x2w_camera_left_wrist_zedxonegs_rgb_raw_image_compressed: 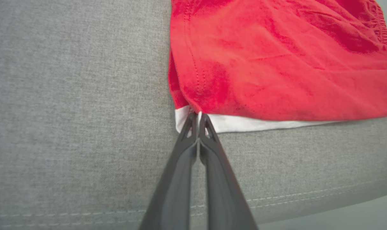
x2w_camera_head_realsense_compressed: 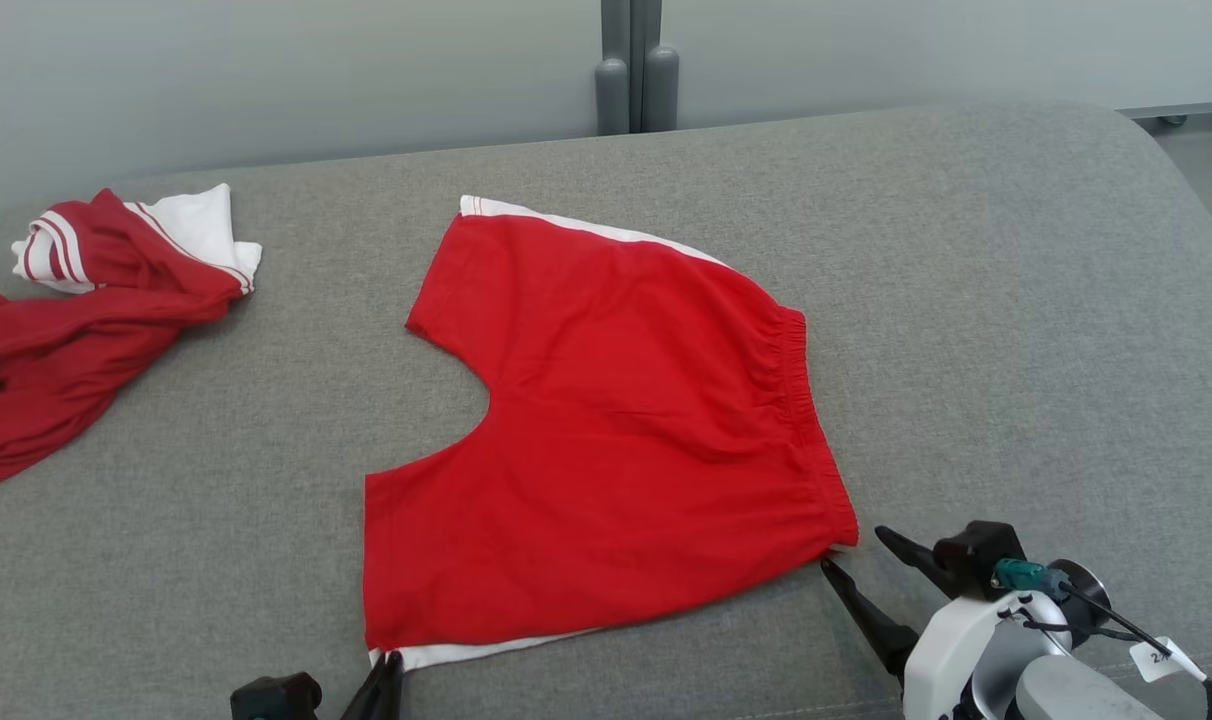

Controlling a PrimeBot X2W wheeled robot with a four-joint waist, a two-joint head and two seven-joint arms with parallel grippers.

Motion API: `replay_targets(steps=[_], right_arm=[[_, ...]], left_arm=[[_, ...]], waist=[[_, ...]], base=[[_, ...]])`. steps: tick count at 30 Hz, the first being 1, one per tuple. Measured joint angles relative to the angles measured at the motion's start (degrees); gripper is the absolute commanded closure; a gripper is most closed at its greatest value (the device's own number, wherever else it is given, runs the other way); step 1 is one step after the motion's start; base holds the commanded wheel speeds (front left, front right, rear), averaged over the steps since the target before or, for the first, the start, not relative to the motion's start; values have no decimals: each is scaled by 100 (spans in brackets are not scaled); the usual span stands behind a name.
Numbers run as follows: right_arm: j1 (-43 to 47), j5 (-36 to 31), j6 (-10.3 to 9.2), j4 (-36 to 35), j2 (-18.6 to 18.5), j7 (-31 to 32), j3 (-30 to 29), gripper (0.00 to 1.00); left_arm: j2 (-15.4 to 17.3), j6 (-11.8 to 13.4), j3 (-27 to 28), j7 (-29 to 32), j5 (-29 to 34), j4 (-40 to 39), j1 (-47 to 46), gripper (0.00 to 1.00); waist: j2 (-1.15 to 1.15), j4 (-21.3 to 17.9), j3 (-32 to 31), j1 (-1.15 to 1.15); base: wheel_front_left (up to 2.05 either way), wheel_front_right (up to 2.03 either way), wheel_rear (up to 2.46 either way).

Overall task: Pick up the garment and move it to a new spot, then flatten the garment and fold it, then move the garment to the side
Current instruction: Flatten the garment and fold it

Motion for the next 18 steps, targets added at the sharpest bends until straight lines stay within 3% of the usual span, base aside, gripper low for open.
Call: replay_targets(steps=[10,11,12,13,15,16,17,18], right_arm=[[-356,-183,94,242,-29,-32,272,0],[-385,-203,96,275,-26,-30,307,5],[-411,-203,96,305,-25,-25,339,22],[-441,-202,97,339,-25,-24,379,53],[-488,-202,115,398,-7,-23,427,75],[-495,-201,127,430,8,-22,439,75],[-497,-197,145,456,16,-22,452,97],[-497,-187,145,471,22,-22,463,100]], left_arm=[[-29,-118,-66,-180,51,77,-180,100],[-29,-119,-65,-182,51,85,-203,100],[-30,-119,-64,-218,51,99,-231,100],[-31,-121,-57,-233,51,102,-250,100],[-35,-122,-40,-283,51,125,-258,100],[-36,-122,-32,-285,51,140,-259,100],[-37,-125,-27,-304,51,154,-260,100],[-40,-126,-16,-342,49,160,-260,100]], waist=[[0,145,58,0],[0,164,65,0],[0,183,73,0],[0,203,79,0],[0,240,90,0],[0,258,95,0],[0,277,97,0],[0,295,98,0]], base=[[0,0,0],[0,0,0],[0,0,0],[0,0,0],[0,0,0],[0,0,0],[0,0,0],[0,0,0]])
